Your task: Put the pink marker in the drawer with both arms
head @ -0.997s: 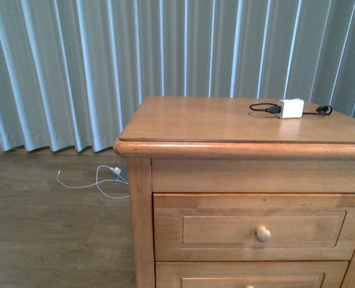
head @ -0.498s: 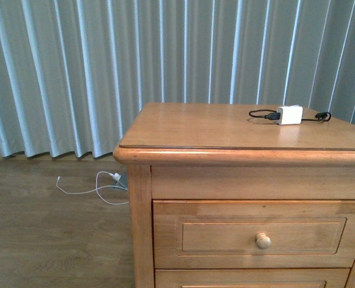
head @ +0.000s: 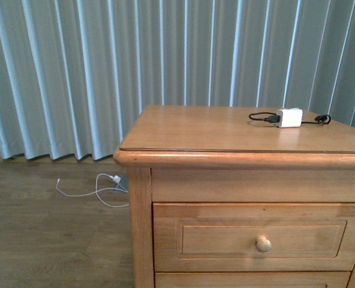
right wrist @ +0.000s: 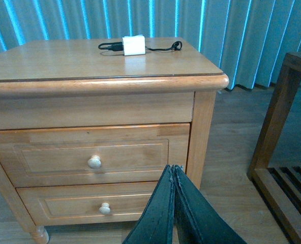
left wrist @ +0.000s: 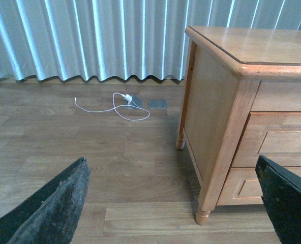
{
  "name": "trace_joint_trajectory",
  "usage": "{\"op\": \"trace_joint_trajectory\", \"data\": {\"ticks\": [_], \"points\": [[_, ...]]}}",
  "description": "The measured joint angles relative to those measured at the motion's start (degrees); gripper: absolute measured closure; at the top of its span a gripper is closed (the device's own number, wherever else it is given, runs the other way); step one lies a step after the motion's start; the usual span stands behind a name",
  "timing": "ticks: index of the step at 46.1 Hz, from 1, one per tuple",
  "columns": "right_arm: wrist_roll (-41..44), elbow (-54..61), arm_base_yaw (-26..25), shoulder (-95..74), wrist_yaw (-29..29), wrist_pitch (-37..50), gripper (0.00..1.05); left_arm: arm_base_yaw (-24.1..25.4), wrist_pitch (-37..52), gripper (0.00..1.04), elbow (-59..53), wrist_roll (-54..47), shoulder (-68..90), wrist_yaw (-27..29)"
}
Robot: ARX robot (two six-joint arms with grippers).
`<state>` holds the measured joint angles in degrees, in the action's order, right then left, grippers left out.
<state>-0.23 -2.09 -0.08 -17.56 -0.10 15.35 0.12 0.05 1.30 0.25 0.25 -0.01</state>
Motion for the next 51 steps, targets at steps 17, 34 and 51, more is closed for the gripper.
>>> {"op": "trace_joint_trajectory", "data": {"ticks": [17, 34, 51], "points": [[0.0, 1.8, 0.0, 5.6, 0.0, -3.1, 1.03, 0.0, 0.0, 0.06, 0.0, 0.0, 0.0, 0.0], [0.0, 1.7, 0.0, 17.3, 0.1, -15.0, 1.03, 0.0, 0.0, 0.06, 0.0, 0.0, 0.0, 0.0], [0.1, 1.7, 0.0, 17.3, 0.1, -15.3, 0.97, 0.0, 0.0, 0.06, 0.0, 0.0, 0.0, 0.0]]}}
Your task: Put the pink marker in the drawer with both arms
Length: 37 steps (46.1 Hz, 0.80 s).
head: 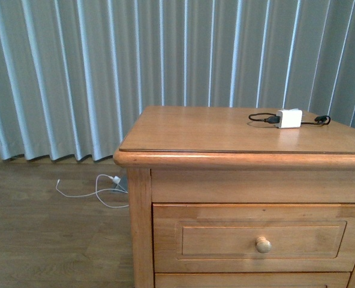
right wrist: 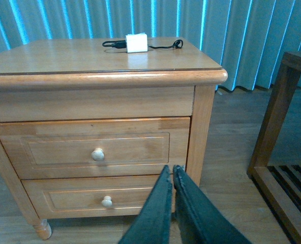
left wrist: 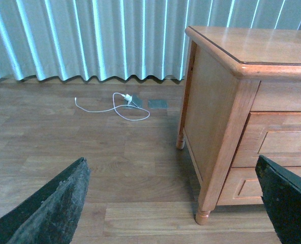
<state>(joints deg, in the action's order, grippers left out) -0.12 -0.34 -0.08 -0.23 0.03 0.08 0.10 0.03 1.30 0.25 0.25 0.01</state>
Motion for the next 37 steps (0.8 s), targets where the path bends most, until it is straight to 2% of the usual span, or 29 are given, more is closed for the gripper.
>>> {"op": "trace_joint_trajectory", "data": {"ticks": [10, 17, 24, 37], "points": [[0.0, 0.0, 0.0, 0.0, 0.0, 0.0, 0.63, 0.0, 0.0, 0.06, 0.0, 0.0, 0.0, 0.0], [0.0, 0.0, 0.0, 0.0, 0.0, 0.0, 0.32, 0.0, 0.0, 0.06, 0.0, 0.0, 0.0, 0.0], [-0.1, 0.0, 0.0, 0.0, 0.0, 0.0, 0.07, 0.0, 0.0, 0.06, 0.0, 0.0, 0.0, 0.0], [0.0, 0.0, 0.0, 0.0, 0.0, 0.0, 0.09, 0.0, 0.0, 0.06, 0.0, 0.0, 0.0, 0.0]]}}
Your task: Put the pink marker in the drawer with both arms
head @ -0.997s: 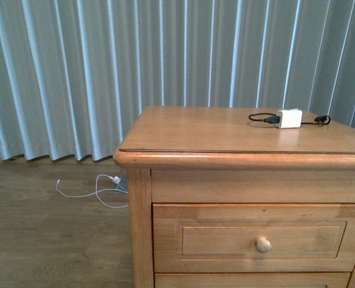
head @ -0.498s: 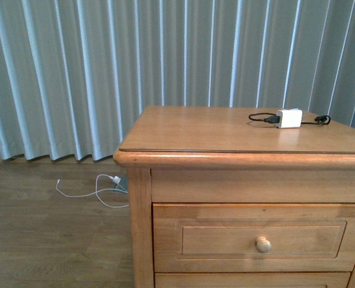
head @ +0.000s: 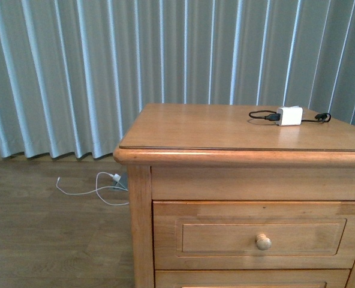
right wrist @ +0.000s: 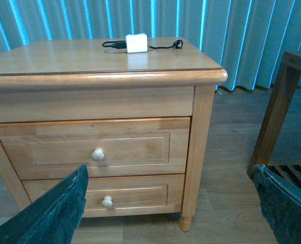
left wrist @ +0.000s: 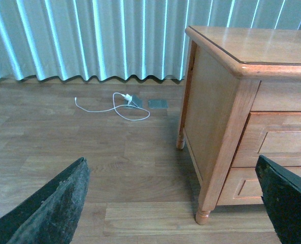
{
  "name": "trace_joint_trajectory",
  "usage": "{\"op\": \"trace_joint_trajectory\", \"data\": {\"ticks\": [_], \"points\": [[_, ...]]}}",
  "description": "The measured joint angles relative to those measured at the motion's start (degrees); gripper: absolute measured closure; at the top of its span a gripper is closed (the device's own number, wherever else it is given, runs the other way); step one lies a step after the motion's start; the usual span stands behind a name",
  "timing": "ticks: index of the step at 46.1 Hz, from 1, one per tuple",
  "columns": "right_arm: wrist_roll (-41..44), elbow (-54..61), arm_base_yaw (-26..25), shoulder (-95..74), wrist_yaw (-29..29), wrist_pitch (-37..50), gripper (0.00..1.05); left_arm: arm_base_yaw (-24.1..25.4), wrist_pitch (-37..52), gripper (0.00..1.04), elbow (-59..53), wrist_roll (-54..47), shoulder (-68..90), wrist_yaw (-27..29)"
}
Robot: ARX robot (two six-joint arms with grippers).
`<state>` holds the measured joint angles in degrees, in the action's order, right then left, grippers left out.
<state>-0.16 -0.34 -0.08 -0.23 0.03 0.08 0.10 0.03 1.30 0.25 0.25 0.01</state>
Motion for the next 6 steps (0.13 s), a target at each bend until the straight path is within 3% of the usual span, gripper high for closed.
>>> {"op": "trace_joint_trajectory", "data": {"ticks": [6], "points": [[0.0, 0.0, 0.0, 0.0, 0.0, 0.0, 0.09, 0.0, 0.0, 0.06, 0.0, 0.0, 0.0, 0.0]]}}
